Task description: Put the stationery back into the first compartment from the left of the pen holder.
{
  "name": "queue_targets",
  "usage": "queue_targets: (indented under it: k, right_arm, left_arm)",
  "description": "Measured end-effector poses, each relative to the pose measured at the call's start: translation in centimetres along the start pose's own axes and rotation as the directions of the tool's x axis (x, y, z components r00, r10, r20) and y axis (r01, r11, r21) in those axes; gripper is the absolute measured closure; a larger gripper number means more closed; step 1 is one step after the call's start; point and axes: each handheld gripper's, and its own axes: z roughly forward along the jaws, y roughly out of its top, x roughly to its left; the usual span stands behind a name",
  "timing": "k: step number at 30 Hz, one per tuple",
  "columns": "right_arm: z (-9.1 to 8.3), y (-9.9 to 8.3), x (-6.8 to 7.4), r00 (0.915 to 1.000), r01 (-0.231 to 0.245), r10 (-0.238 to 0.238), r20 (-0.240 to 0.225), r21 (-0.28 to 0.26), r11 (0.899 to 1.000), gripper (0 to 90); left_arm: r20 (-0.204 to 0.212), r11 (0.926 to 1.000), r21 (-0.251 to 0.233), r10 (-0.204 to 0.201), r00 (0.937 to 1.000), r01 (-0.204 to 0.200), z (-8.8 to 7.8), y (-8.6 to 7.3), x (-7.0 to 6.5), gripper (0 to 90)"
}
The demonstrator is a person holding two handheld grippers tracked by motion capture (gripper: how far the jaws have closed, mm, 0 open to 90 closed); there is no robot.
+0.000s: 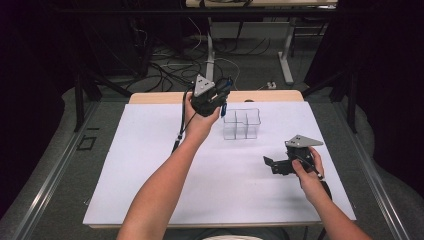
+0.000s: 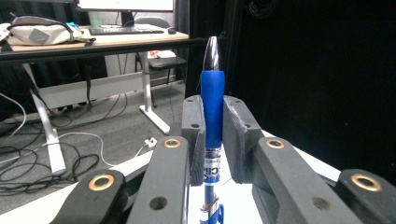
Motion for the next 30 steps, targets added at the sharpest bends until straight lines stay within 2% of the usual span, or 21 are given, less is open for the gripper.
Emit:
queue_targets:
  k: [10,22,29,30]
  right_arm:
    - [0.1,0.0,0.0,1.0,-0.002,0.002,-0.001,0.0,1.0,0.0]
    - [0.1,0.0,0.0,0.9999,-0.004,0.004,-0.013,0.001,1.0,0.0]
    - [0.0,0.0,0.0,0.9999,-0.007,0.007,-0.011,-0.003,1.0,0.0]
    - [0.0,0.0,-0.1,0.9999,-0.01,0.01,-0.013,0.009,1.0,0.0]
  left_arm:
    - [-0.015,0.9996,0.028,0.008,0.9999,-0.008,1.3,-0.5,-0.1,79.7]
    - [-0.027,0.9995,0.03,-0.008,0.9996,0.009,2.5,-1.3,0.0,79.7]
    - [-0.025,0.9986,0.051,-0.008,0.9997,0.009,3.2,-1.8,0.2,79.7]
    - [-0.024,0.9985,0.053,-0.007,0.9997,0.008,3.3,-1.9,0.2,79.6]
